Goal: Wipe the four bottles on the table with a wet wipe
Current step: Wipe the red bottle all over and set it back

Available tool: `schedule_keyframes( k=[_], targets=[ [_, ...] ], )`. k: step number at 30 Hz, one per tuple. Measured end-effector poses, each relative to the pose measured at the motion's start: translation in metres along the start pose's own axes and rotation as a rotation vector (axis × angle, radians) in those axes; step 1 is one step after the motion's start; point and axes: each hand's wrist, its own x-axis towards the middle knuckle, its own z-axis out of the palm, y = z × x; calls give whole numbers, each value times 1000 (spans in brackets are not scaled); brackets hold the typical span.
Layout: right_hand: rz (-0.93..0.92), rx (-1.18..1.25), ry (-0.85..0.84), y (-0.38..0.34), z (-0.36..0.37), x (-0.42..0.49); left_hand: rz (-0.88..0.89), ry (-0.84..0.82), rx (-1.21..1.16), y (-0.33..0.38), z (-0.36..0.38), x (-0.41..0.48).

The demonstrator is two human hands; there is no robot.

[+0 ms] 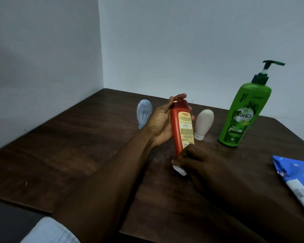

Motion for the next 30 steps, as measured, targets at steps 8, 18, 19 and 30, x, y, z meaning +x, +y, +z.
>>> schedule_keyframes(
  k=[8, 18, 19, 30],
  targets=[
    [7, 93, 91, 0, -5, 0, 4, 9, -10, -4, -2, 4],
    [223, 215, 332, 28, -21, 69, 12, 8, -49, -1, 2, 4],
    [244, 211, 350, 31, -21, 73, 13, 2, -62, -1, 2, 4],
    [202, 229, 250, 17, -17, 49, 30, 25, -41, -5, -2, 5]
  ],
)
